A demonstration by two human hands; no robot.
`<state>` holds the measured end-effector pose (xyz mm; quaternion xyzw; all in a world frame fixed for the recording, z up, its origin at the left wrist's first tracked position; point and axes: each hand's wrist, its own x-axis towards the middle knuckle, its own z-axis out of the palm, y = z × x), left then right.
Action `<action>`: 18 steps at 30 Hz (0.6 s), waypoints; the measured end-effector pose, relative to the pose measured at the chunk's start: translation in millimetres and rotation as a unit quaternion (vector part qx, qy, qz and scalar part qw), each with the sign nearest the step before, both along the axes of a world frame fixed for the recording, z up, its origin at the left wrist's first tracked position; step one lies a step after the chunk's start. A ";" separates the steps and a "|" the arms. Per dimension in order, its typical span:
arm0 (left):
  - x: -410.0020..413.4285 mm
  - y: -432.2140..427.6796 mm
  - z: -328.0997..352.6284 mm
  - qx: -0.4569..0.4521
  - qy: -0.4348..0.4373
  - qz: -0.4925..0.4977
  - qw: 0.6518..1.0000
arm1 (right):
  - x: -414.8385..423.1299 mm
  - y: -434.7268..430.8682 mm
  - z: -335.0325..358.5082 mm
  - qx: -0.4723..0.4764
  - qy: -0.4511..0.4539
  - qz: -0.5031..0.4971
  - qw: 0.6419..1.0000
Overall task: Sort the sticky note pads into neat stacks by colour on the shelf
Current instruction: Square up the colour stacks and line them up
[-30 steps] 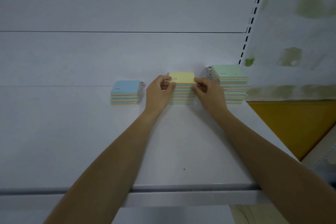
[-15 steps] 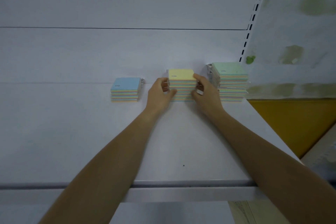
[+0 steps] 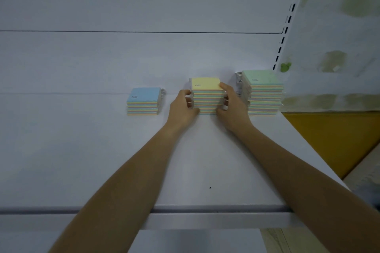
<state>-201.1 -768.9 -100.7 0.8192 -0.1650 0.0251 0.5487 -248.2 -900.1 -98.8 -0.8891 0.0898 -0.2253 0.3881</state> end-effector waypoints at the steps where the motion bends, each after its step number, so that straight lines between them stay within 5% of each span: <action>1: 0.9 -0.3 -0.3 0.000 0.000 0.001 1.000 | 0.5 -0.2 -0.6 -0.003 0.001 0.000 1.000; 7: -0.9 0.5 3.2 0.017 0.004 0.007 1.000 | -2.9 1.8 0.6 -0.063 -0.052 -0.014 0.997; 12: -21.3 1.9 23.3 -0.002 -0.202 0.088 0.975 | -29.1 7.1 32.5 -0.074 -0.225 -0.016 0.971; 18: -42.2 -50.6 50.4 -0.035 -0.266 0.027 0.963 | -52.3 -52.7 67.0 -0.028 -0.223 -0.030 0.974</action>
